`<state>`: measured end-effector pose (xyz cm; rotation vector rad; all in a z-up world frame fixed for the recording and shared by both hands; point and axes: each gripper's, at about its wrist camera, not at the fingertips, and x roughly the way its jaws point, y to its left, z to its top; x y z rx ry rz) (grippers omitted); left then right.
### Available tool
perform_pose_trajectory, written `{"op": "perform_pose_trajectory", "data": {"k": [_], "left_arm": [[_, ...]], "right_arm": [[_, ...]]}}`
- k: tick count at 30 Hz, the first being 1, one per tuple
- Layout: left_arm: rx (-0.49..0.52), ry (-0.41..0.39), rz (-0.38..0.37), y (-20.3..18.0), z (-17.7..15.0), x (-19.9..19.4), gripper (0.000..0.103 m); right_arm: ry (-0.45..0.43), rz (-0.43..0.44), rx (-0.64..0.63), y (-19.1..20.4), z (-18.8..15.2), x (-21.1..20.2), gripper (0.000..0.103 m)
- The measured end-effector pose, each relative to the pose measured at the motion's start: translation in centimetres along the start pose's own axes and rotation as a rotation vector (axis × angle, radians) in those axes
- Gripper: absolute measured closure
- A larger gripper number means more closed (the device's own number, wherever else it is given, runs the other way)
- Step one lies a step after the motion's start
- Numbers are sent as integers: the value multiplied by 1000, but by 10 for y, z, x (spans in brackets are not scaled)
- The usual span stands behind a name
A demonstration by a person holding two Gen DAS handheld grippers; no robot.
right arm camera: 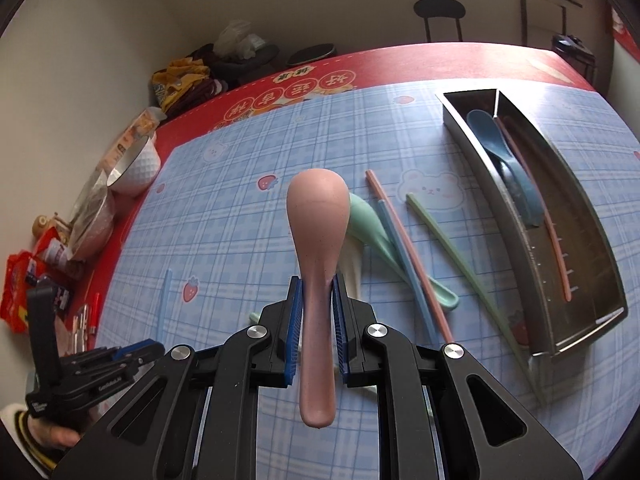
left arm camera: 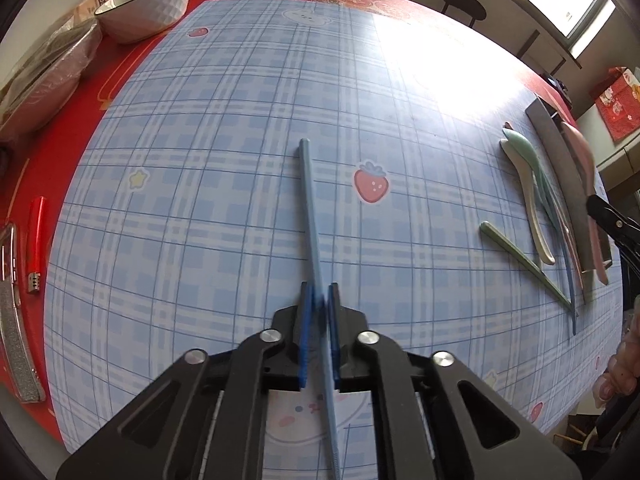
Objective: Organize utensils
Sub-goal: 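Carry the pink spoon into the steel tray and open the right tool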
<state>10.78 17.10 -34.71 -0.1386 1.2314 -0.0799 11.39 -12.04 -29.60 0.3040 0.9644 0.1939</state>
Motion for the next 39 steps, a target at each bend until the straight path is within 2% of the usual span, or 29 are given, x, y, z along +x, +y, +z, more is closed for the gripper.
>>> {"op": "perform_pose_trajectory", "data": {"k": [7, 15, 24, 31, 39], "left_arm": [[-59, -24, -47, 8, 2, -1, 97], [-109, -96, -72, -5, 6, -17, 97], [-167, -154, -77, -42, 6, -37, 97], [-216, -168, -50, -71, -4, -48, 97], [-297, -197, -20, -76, -22, -65, 97]], "right_arm": [[-62, -72, 75, -44, 7, -33, 88], [-53, -125, 105, -96, 28, -34, 88], [19, -178, 2, -134, 67, 0, 88], [70, -167, -109, -147, 100, 31, 88], [111, -182, -139, -153, 122, 64, 88]]}}
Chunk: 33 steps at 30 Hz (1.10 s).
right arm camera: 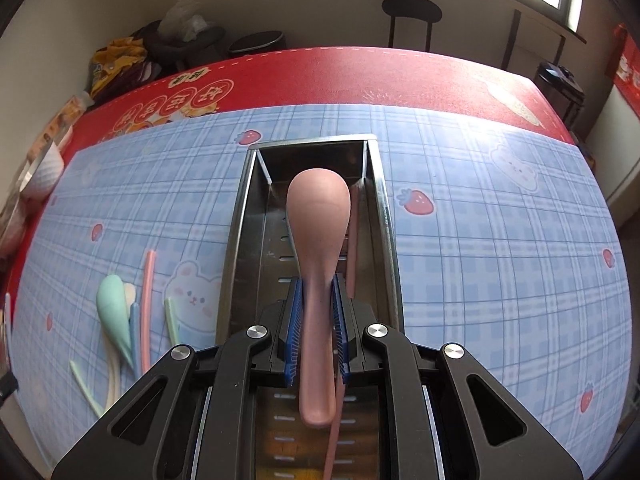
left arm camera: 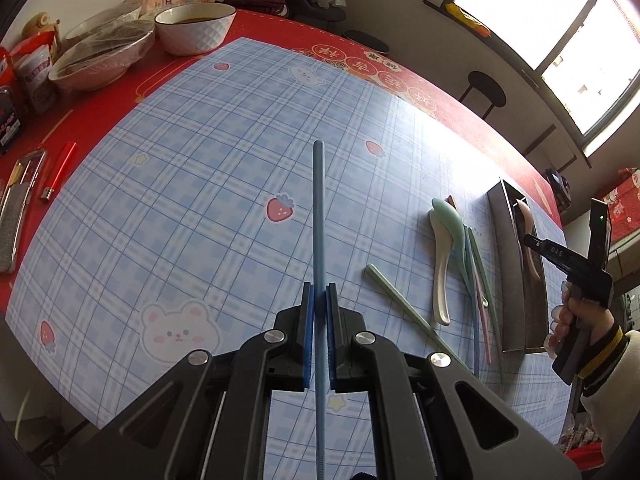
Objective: Organize utensils
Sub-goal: 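Carry the pink spoon into the steel tray and open the right tool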
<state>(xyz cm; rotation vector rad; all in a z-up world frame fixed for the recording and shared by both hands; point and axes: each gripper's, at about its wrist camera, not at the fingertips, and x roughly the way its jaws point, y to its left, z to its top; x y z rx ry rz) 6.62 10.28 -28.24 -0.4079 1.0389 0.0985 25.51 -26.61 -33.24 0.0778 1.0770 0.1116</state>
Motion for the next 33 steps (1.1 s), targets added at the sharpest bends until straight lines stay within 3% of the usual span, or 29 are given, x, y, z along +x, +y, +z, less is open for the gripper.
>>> {"op": "perform_pose_trajectory", "data": {"k": [10, 17, 24, 31, 33], "left_arm": [[-11, -18, 3, -8, -4, -9, 97], [41, -9, -35, -30, 5, -2, 97], [143, 9, -120, -78, 17, 11, 97], [255, 59, -201, -144, 25, 31, 97], [278, 79, -226, -166, 27, 37, 97]], "right_arm": [[39, 44, 36, -4, 8, 15, 86], [5, 75, 30, -5, 1, -15, 86], [-50, 112, 107, -22, -28, -62, 86], [-61, 119, 157, -43, -60, -84, 86], [-64, 115, 155, -49, -64, -87, 76]]}}
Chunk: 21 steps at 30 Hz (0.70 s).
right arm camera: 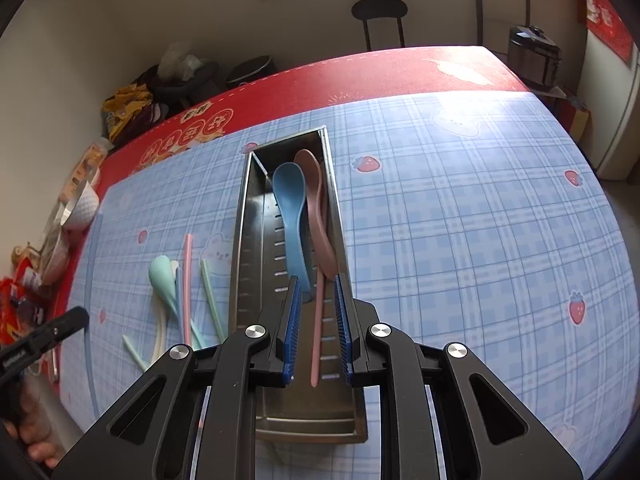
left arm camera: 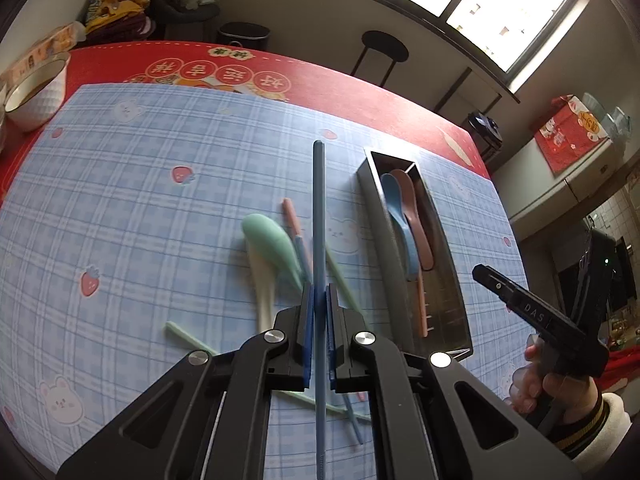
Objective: Organize utensils
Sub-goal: 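Carry the pink spoon into the steel tray and open the right tool, then lower the blue chopstick into the steel tray and open the left tool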
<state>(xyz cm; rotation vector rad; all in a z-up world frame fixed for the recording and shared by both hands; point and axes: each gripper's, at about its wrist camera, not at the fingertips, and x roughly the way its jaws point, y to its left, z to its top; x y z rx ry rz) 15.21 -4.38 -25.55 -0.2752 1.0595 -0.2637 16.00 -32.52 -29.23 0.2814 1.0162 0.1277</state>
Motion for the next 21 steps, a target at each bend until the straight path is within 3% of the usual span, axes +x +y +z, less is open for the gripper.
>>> {"op": "perform_pose_trajectory", "data": {"k": [1, 2, 13, 21], "left_arm": [[8, 9, -12, -8, 3, 5, 97], [15, 18, -22, -17, 7, 11, 97], [39, 111, -69, -94, 43, 95, 97], [31, 195, -48, -116, 48, 151, 97]], "right_arm": [[-8, 1, 3, -3, -1, -3, 61], [-20, 3, 9, -7, -2, -6, 53], [-57, 9, 68, -51, 4, -22, 49], [-52, -24, 144, -91, -1, -28, 49]]}}
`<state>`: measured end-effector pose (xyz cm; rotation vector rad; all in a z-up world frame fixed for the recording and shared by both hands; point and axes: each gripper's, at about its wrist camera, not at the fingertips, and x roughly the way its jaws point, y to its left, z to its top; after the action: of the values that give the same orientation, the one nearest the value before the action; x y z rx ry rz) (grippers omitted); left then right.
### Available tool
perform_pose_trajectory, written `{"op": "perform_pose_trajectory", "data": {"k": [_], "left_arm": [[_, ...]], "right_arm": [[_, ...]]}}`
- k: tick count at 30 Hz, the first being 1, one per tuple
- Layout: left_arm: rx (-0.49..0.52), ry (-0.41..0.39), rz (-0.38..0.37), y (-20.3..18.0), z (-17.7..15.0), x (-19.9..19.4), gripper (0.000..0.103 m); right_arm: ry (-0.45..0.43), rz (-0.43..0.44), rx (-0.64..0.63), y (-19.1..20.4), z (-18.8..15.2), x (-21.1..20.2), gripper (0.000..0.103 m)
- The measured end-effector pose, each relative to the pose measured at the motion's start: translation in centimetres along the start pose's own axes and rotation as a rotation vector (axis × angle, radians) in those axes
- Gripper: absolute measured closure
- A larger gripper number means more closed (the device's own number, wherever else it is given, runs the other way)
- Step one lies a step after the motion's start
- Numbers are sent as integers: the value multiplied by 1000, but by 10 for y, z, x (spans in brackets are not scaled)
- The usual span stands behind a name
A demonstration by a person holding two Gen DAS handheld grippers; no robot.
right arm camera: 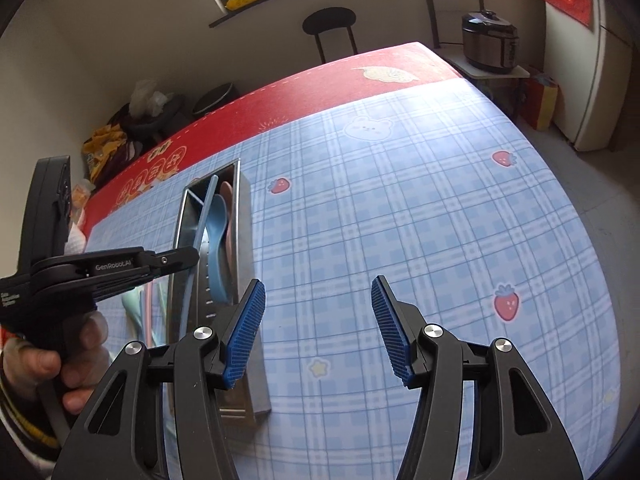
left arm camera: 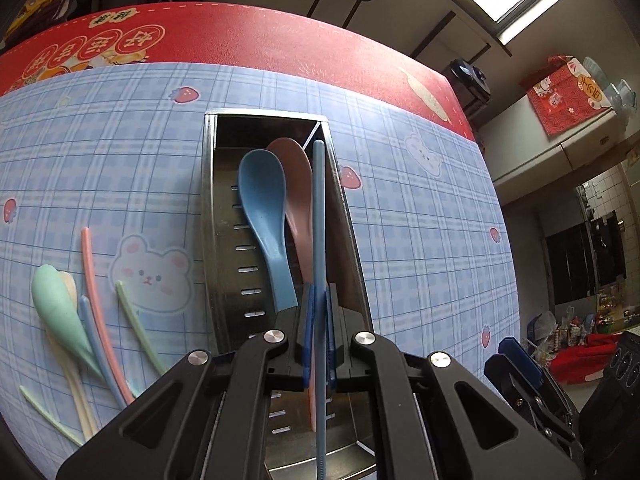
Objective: Organize utensils
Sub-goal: 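Lower the blue chopstick into the steel tray and open the left tool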
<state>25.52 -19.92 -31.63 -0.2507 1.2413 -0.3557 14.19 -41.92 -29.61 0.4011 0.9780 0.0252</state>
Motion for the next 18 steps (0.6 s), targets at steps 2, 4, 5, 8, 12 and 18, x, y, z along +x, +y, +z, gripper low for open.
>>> {"op": "perform_pose_trajectory", "data": {"k": [2, 4, 5, 8, 12, 18], "left_arm": [[0, 12, 5, -2, 1, 7, 97], [1, 20, 11, -4, 3, 12, 97], [0, 26, 13, -5, 3, 14, 97], [-9, 38, 15, -6, 5, 21, 97], [-7, 56, 7, -13, 6, 30, 97], [25, 57, -37, -17, 5, 23, 96]], "right_arm": [[-2, -6, 15, -7, 0, 0, 49], [-1, -11, 27, -12, -1, 0, 49], [0, -12, 35, -15, -1, 0, 49], [3, -13, 48, -20, -2, 0, 49], [6, -14, 52, -22, -3, -1, 49], [15, -7, 49, -15, -4, 0, 49]]}}
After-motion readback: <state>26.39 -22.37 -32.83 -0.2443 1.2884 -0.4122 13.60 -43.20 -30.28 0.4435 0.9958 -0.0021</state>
